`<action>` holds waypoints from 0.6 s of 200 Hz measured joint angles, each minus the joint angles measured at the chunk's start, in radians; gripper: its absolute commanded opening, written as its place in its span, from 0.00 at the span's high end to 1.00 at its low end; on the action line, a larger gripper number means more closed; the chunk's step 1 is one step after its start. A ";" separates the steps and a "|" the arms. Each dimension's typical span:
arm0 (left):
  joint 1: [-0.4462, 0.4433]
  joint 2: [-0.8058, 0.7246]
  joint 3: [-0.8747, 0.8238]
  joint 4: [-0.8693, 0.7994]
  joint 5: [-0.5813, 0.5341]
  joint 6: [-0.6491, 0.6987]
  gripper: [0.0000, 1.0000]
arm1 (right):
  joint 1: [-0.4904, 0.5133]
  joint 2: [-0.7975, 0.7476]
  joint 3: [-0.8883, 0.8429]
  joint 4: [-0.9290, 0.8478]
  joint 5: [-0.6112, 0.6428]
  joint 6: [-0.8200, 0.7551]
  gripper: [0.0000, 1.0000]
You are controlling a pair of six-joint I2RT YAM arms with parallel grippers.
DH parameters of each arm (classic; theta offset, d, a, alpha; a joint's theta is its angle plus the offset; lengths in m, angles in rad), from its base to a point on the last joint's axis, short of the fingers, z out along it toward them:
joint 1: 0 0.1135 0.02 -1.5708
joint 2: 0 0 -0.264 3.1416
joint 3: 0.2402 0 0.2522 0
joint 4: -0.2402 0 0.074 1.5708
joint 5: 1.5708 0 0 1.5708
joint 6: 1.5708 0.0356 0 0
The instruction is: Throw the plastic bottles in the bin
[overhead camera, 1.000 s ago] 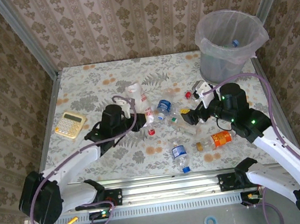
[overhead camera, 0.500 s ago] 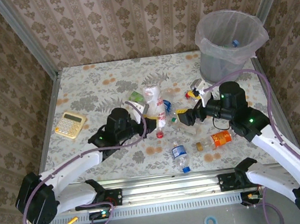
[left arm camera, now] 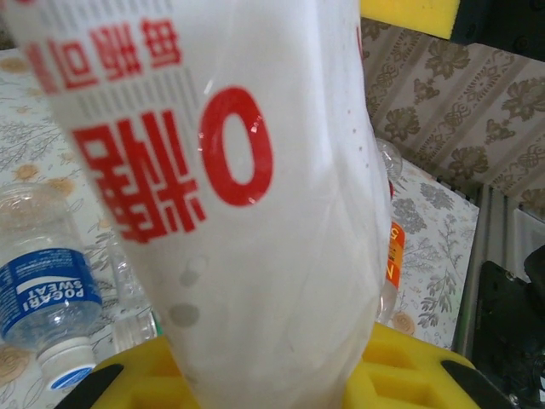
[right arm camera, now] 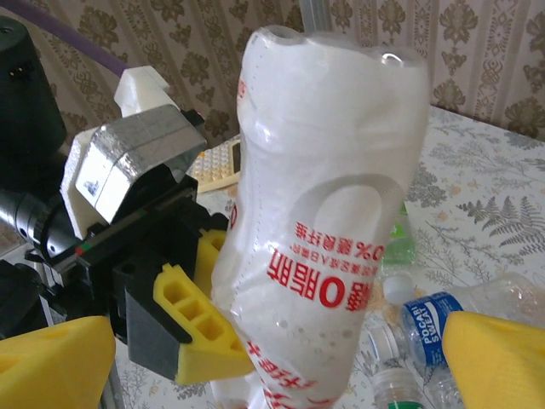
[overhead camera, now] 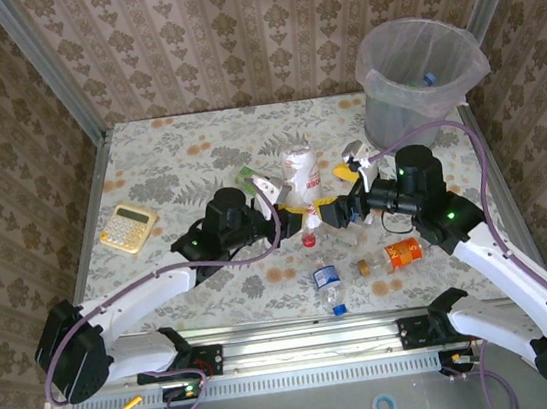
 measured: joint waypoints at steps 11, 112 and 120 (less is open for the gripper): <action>-0.008 0.010 0.007 0.009 0.008 0.000 0.75 | 0.000 0.001 0.000 0.002 -0.003 0.003 0.00; -0.054 0.023 0.015 0.058 0.051 0.000 0.75 | -0.001 0.039 0.000 0.013 -0.003 0.014 0.01; -0.056 0.023 0.016 0.058 0.051 -0.001 0.75 | -0.001 0.043 0.000 0.021 -0.003 0.014 0.01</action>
